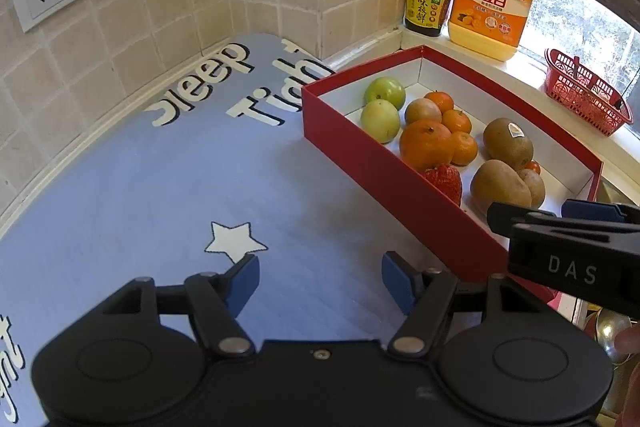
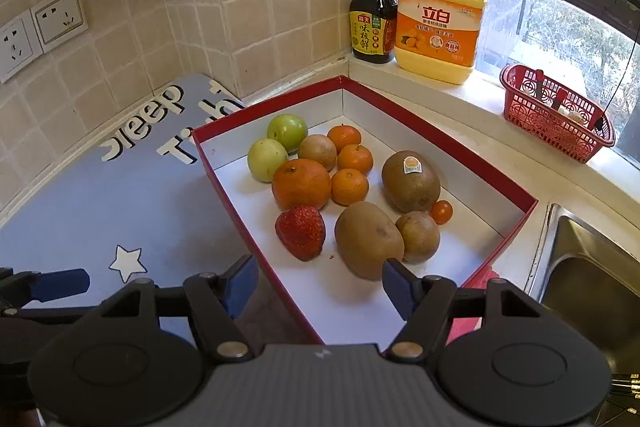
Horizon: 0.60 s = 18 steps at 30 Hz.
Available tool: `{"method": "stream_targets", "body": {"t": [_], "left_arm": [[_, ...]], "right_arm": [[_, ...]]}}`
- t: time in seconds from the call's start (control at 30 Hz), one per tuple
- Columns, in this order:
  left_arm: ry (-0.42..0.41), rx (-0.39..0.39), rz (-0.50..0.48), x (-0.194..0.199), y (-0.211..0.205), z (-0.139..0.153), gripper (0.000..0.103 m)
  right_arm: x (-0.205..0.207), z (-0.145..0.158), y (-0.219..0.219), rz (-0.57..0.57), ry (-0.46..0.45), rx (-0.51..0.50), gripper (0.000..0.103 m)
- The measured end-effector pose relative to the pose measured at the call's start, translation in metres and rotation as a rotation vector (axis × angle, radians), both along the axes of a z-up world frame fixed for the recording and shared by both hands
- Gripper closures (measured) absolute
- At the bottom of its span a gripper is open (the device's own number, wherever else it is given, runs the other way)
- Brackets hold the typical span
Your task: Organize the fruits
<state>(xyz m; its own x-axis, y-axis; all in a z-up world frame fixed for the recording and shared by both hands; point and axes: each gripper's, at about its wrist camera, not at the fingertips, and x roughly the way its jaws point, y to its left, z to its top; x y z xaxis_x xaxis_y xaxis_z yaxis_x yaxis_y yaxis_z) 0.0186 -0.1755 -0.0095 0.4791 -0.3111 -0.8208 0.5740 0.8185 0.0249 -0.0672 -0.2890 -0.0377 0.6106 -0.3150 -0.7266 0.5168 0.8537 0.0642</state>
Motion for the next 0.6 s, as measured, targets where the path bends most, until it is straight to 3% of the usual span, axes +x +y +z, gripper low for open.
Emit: {"method": "stream_targets", "body": {"t": [0.6], "left_arm": [[-0.036,0.011,-0.011,-0.0030,-0.0031,0.0018,0.023]], "right_arm": [[0.0020,0.0000,-0.0002,0.010,0.005,-0.005,0.032]]}}
